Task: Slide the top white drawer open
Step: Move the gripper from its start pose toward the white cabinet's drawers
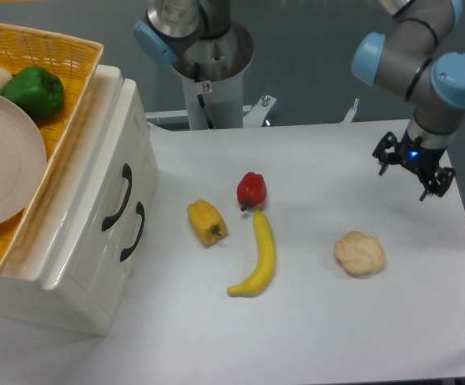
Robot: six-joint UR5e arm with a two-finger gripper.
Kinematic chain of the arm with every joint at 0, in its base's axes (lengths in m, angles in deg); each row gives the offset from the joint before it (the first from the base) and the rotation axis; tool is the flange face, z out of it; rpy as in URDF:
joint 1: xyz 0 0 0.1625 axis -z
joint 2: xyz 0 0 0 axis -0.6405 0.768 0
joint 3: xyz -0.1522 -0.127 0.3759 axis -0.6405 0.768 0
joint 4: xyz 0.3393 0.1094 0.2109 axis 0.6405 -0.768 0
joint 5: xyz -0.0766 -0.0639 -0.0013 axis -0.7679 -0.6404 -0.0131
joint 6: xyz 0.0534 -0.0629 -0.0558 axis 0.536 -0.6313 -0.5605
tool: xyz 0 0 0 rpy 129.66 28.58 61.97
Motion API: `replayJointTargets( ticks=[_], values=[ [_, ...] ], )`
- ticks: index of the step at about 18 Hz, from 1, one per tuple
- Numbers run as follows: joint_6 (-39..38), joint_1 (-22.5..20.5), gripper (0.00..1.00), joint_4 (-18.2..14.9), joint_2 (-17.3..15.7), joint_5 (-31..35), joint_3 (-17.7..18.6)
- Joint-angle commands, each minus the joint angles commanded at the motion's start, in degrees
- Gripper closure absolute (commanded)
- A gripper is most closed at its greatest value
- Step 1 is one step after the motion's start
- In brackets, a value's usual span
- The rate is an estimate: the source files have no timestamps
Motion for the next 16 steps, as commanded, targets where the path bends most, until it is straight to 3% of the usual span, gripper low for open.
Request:
replayJointTargets(
  ticks=[3, 6, 12, 16],
  values=[
    [-1.9, 0.8, 0.00, 0.0, -2.1, 2.3, 1.3],
    [-12.1, 2.9, 0.00, 0.0, -3.0, 1.8, 1.4],
    [-24.5, 13.2, 0.00, 0.0, -6.1, 2.3, 2.3],
    [-27.1, 19.4, 0.00, 0.0, -6.7, 5.6, 2.3]
  ],
)
